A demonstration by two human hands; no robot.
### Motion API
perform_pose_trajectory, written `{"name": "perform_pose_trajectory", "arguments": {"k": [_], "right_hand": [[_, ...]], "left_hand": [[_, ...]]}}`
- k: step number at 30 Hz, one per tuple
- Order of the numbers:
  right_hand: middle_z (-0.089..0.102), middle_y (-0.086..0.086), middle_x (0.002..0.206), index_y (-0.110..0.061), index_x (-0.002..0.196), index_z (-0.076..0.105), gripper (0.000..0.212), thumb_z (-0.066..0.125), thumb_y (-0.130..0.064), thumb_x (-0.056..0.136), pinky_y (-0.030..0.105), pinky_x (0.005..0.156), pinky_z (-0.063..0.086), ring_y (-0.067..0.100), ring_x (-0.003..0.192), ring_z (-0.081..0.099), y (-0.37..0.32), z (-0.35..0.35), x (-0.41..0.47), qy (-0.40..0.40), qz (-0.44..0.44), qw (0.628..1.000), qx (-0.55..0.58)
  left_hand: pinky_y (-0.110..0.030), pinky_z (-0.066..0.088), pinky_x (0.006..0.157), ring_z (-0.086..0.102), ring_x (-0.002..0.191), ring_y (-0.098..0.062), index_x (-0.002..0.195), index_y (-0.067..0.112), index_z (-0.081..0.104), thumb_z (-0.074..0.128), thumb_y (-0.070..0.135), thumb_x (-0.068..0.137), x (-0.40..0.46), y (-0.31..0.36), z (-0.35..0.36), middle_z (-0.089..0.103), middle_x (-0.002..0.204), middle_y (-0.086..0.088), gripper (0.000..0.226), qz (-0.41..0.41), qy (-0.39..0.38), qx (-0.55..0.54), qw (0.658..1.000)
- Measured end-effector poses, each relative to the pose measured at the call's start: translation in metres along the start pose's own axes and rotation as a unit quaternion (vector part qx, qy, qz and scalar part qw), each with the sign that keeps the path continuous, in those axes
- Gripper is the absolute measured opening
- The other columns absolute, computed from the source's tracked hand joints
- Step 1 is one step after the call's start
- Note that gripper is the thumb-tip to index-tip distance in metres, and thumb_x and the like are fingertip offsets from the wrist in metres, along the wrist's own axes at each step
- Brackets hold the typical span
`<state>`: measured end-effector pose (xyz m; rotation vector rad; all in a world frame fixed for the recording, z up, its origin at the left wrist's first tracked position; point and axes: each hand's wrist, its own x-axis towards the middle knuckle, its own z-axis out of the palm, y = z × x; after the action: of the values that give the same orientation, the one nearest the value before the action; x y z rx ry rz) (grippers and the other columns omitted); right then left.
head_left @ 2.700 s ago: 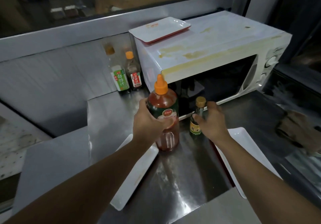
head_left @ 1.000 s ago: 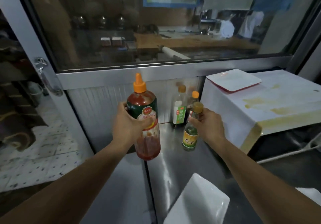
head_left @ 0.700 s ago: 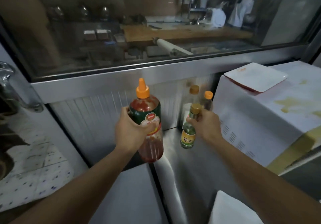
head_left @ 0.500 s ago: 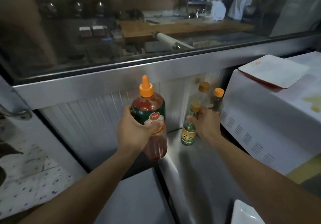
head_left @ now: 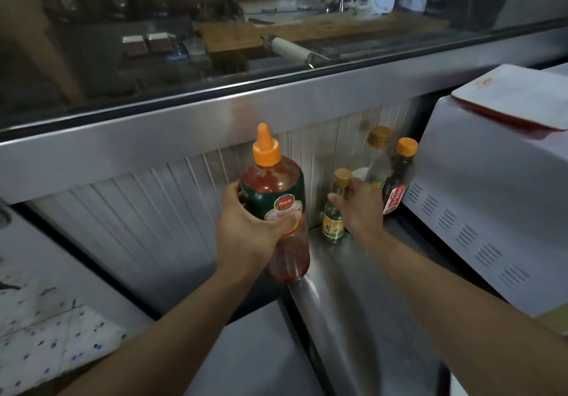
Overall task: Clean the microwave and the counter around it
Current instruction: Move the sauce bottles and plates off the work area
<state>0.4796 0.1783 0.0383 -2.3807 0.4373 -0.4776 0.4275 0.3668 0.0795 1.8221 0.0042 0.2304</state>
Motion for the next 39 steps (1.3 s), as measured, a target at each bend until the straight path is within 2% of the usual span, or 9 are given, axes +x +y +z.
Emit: {"name": "perform_pose_trajectory", "arguments": {"k": [4, 7, 11, 16, 21, 26, 29, 35, 39], "right_hand": [[0.066, 0.019, 0.094, -0.001, 0.094, 0.059, 0.031, 0.070, -0.027, 0.081, 0.029, 0.069, 0.033, 0.036, 0.092, 0.060, 0.000, -0.003, -0.002, -0.010, -0.003, 1.000, -0.006], [0.061, 0.011, 0.088, -0.003, 0.095, 0.056, 0.025, 0.070, -0.017, 0.081, 0.029, 0.070, 0.038, 0.032, 0.090, 0.059, 0.002, -0.008, -0.013, -0.032, 0.000, 0.999, 0.025], [0.059, 0.015, 0.104, -0.002, 0.101, 0.054, 0.026, 0.066, -0.004, 0.078, 0.041, 0.078, 0.049, 0.032, 0.096, 0.058, 0.015, -0.009, -0.032, 0.001, 0.023, 0.999, 0.044], [0.060, 0.019, 0.111, 0.000, 0.108, 0.052, 0.047, 0.076, -0.024, 0.075, 0.037, 0.078, 0.048, 0.036, 0.103, 0.058, 0.027, 0.012, -0.036, -0.097, 0.109, 0.989, -0.013], [0.062, 0.023, 0.111, 0.002, 0.108, 0.050, 0.048, 0.076, -0.023, 0.077, 0.043, 0.083, 0.050, 0.039, 0.103, 0.059, 0.029, 0.034, -0.037, -0.067, 0.118, 0.991, -0.003], [0.062, 0.020, 0.111, -0.003, 0.108, 0.052, 0.031, 0.063, -0.023, 0.087, 0.042, 0.078, 0.049, 0.039, 0.102, 0.060, 0.034, 0.042, -0.036, -0.038, 0.108, 0.991, -0.067], [0.063, 0.020, 0.110, -0.002, 0.106, 0.055, 0.024, 0.060, -0.018, 0.089, 0.040, 0.078, 0.049, 0.038, 0.102, 0.060, 0.041, 0.040, -0.035, -0.035, 0.107, 0.992, -0.064], [0.062, 0.020, 0.113, -0.002, 0.113, 0.054, 0.032, 0.059, -0.008, 0.083, 0.035, 0.081, 0.047, 0.036, 0.106, 0.058, 0.051, 0.017, -0.041, -0.049, 0.080, 0.996, 0.013], [0.054, 0.018, 0.119, -0.004, 0.121, 0.049, 0.039, 0.054, -0.008, 0.082, 0.037, 0.087, 0.046, 0.034, 0.112, 0.051, 0.052, 0.007, -0.048, -0.118, 0.031, 0.993, 0.000]], "left_hand": [[-0.009, 0.048, 0.061, 0.062, 0.084, 0.004, 0.109, 0.036, 0.044, 0.088, 0.032, 0.053, -0.002, -0.004, 0.001, 0.060, 0.097, 0.019, 0.071, 0.006, 0.000, 0.006, 1.000], [-0.012, 0.049, 0.063, 0.062, 0.084, 0.004, 0.110, 0.034, 0.045, 0.088, 0.032, 0.053, -0.004, -0.006, 0.002, 0.060, 0.097, 0.019, 0.071, 0.005, 0.001, 0.010, 1.000], [-0.014, 0.048, 0.066, 0.061, 0.083, 0.007, 0.109, 0.036, 0.045, 0.088, 0.033, 0.053, -0.004, -0.004, 0.004, 0.060, 0.096, 0.021, 0.071, 0.002, -0.003, 0.007, 1.000], [-0.016, 0.052, 0.070, 0.064, 0.088, 0.001, 0.115, 0.028, 0.047, 0.087, 0.031, 0.052, -0.002, -0.004, 0.007, 0.062, 0.102, 0.015, 0.074, 0.016, 0.002, 0.007, 1.000], [-0.023, 0.054, 0.076, 0.064, 0.093, -0.004, 0.117, 0.025, 0.048, 0.088, 0.029, 0.054, -0.001, -0.010, 0.010, 0.062, 0.106, 0.012, 0.075, 0.019, 0.002, 0.007, 1.000], [-0.021, 0.053, 0.074, 0.064, 0.092, -0.003, 0.119, 0.023, 0.049, 0.087, 0.030, 0.052, 0.002, -0.012, 0.013, 0.063, 0.107, 0.011, 0.078, 0.012, 0.003, 0.008, 1.000], [-0.023, 0.053, 0.076, 0.063, 0.093, -0.004, 0.120, 0.023, 0.048, 0.087, 0.030, 0.052, 0.003, -0.013, 0.018, 0.062, 0.108, 0.011, 0.079, 0.011, 0.004, 0.014, 1.000], [-0.028, 0.055, 0.079, 0.064, 0.093, -0.005, 0.119, 0.023, 0.049, 0.089, 0.027, 0.053, 0.010, -0.014, 0.037, 0.063, 0.105, 0.011, 0.077, -0.003, 0.020, 0.005, 1.000], [-0.020, 0.050, 0.073, 0.061, 0.087, 0.003, 0.117, 0.027, 0.049, 0.089, 0.030, 0.053, 0.014, -0.012, 0.051, 0.061, 0.097, 0.018, 0.075, -0.008, 0.033, -0.001, 0.999]]}}
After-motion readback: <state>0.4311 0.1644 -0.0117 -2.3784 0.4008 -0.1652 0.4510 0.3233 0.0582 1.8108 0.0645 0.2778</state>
